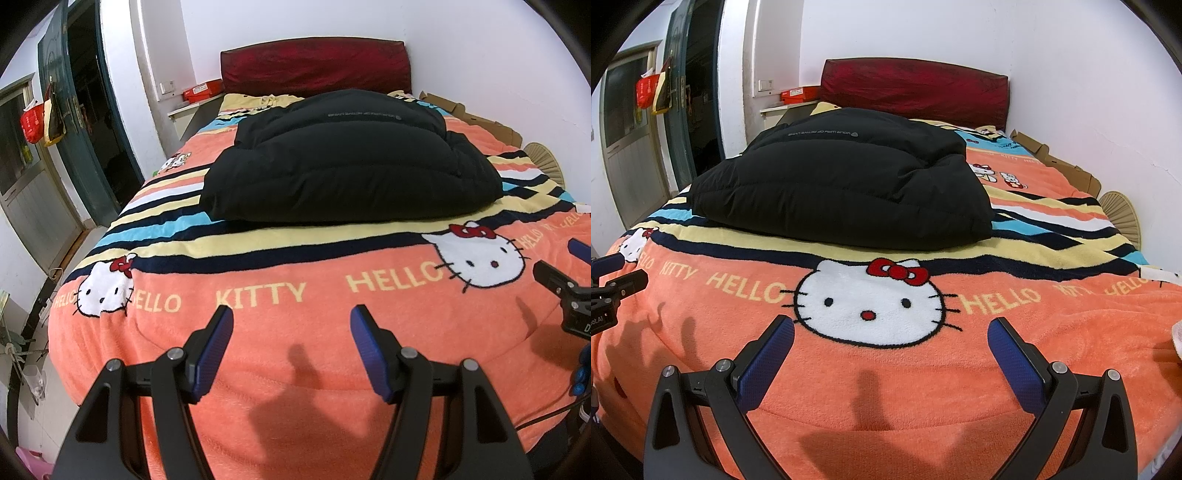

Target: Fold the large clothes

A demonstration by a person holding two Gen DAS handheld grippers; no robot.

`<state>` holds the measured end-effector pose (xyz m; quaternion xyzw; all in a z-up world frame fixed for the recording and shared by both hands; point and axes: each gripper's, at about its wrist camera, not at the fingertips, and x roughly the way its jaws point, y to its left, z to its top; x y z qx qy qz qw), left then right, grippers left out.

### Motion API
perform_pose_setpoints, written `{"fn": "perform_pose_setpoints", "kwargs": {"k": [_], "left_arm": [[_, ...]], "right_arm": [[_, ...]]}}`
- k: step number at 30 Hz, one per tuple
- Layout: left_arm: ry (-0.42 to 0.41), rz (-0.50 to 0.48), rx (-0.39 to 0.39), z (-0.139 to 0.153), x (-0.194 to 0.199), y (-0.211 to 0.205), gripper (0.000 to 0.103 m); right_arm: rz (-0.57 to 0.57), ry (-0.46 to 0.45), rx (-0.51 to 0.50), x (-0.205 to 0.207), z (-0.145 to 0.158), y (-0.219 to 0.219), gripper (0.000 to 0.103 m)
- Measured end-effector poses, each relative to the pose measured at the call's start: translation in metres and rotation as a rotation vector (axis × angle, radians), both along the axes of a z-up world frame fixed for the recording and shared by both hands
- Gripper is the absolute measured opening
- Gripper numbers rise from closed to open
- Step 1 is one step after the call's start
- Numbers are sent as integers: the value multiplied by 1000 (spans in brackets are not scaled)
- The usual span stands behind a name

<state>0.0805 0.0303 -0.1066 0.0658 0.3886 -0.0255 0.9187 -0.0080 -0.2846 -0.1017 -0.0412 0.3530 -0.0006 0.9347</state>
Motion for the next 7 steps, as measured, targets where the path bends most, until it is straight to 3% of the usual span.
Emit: {"fn": "perform_pose_setpoints", "kwargs": {"k": [7], "left_arm": [[1, 2, 0, 0, 0, 0, 64]], "right_arm": [[0, 0, 0, 0, 0, 0, 103]]}}
